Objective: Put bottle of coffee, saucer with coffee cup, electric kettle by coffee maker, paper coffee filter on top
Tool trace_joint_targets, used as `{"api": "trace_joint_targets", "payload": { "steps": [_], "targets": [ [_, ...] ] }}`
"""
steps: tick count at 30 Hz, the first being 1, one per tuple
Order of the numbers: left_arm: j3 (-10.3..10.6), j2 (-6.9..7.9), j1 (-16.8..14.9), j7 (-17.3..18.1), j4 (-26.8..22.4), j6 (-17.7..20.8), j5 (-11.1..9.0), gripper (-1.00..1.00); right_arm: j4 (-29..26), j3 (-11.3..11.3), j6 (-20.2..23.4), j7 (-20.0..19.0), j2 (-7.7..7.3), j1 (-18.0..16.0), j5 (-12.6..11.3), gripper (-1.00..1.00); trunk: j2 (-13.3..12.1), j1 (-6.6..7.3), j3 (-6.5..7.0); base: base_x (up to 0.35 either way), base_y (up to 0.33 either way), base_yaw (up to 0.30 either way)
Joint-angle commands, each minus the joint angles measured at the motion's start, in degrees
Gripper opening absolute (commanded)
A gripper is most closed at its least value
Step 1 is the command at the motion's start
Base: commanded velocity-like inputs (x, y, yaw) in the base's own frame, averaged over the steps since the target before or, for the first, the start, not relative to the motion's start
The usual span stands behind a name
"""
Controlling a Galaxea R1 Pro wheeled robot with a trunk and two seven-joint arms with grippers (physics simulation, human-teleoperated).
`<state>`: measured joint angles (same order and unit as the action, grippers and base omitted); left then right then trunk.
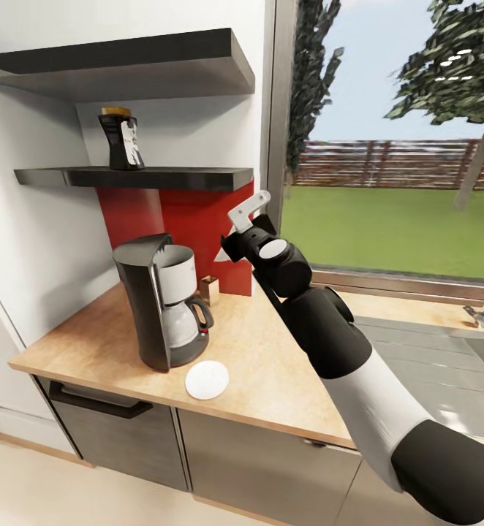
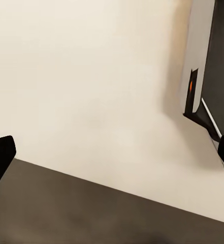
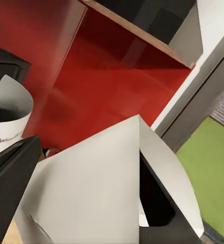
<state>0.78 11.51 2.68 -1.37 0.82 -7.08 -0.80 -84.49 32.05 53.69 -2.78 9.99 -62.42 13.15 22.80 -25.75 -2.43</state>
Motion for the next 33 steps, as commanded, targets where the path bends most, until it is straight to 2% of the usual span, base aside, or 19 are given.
{"api": "trace_joint_targets", "payload": {
  "steps": [1, 8, 17, 22, 33],
  "targets": [
    [0.1, 0.0, -0.04, -0.12, 0.08, -0.31, -0.08, 1.0, -0.04, 0.06, 0.28, -0.23, 0.01, -0.07, 0.47, -1.0, 0.12, -0.04, -0.12, 0.003, 0.005, 0.0],
    [0.1, 0.0, -0.05, -0.11, 0.13, -0.29, -0.08, 1.0, -0.14, 0.11, 0.28, -0.04, 0.01, -0.07, 0.42, -1.0, 0.12, -0.04, -0.12, 0.008, 0.005, 0.0],
    [0.11, 0.0, -0.02, -0.12, 0.14, -0.31, -0.08, 1.0, -0.06, 0.11, 0.28, -0.03, 0.01, -0.07, 0.39, -1.0, 0.12, -0.04, -0.12, 0.178, 0.154, 0.0],
    [0.1, 0.0, -0.03, -0.12, 0.14, -0.31, -0.08, 1.0, 0.02, 0.11, 0.28, -0.03, 0.01, -0.07, 0.39, -1.0, 0.12, -0.04, -0.12, 0.029, 0.045, 0.0],
    [0.1, 0.0, 0.0, -0.12, 0.19, -0.31, -0.08, 1.0, 0.03, 0.11, 0.28, -0.03, 0.01, -0.07, 0.39, -1.0, 0.12, -0.04, -0.12, 0.001, 0.197, 0.0]
  ]
}}
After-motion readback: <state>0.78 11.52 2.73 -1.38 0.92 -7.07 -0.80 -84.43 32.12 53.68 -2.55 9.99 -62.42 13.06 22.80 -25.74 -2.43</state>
